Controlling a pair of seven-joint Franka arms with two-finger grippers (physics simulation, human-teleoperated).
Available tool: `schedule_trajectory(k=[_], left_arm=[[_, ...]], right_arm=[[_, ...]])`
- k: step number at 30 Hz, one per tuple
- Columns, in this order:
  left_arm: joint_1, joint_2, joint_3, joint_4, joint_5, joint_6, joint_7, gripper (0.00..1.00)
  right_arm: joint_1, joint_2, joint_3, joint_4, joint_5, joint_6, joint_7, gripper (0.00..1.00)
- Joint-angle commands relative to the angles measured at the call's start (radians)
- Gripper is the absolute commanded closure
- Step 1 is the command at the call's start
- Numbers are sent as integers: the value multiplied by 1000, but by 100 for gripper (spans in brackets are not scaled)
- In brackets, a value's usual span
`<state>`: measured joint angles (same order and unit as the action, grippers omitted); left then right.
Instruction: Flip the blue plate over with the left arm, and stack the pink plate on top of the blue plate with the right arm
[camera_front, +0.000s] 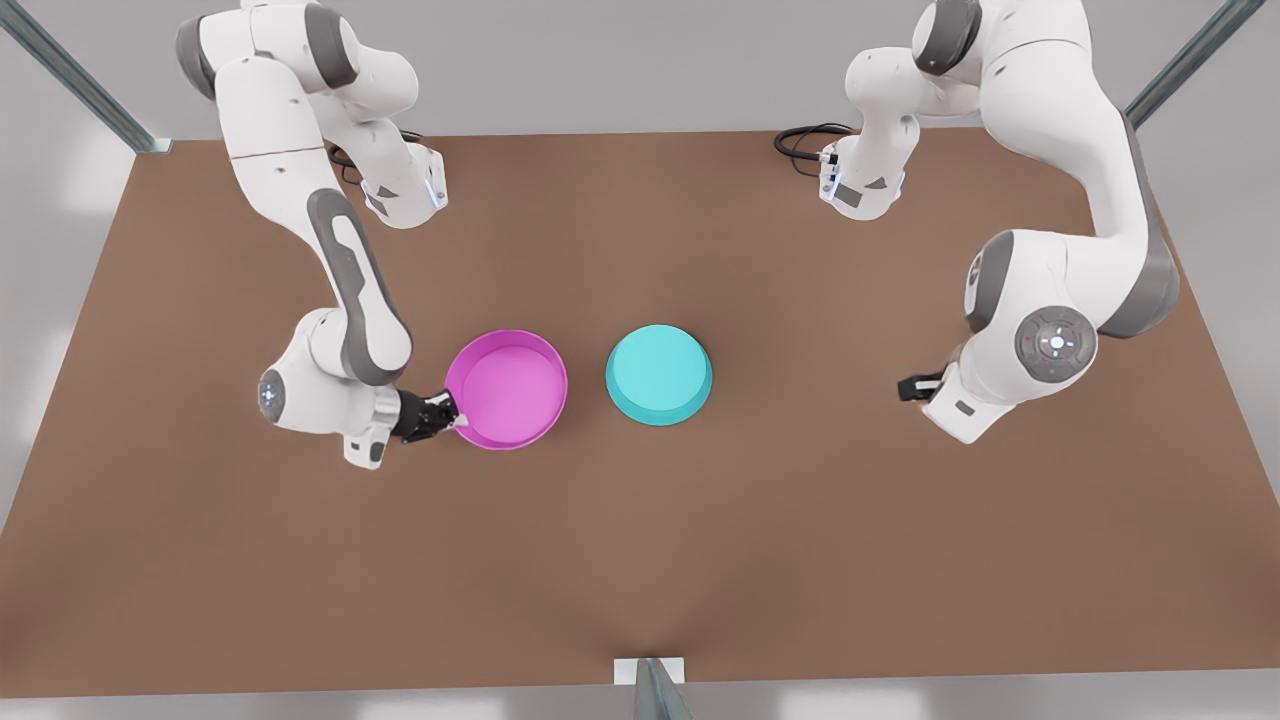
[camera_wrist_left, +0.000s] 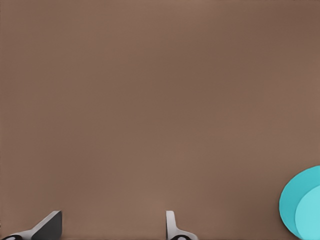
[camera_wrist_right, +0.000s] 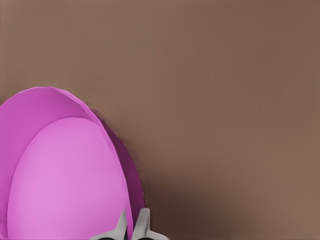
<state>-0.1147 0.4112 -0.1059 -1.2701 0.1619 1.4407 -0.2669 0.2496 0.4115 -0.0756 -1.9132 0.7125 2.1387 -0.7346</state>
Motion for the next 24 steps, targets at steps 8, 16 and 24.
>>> schedule_trajectory(k=[8,16,24], left_arm=[[1,8,14,2,-10,1,3,0],[0,-31,57,2,-96,37,3,0],[0,-22,60,2,-90,38,3,0]], right_arm=[[160,26,-1,11,65,95,84,79],[352,61,-3,37,137,207,231,79],[513,107,-12,26,174,354,330,79]])
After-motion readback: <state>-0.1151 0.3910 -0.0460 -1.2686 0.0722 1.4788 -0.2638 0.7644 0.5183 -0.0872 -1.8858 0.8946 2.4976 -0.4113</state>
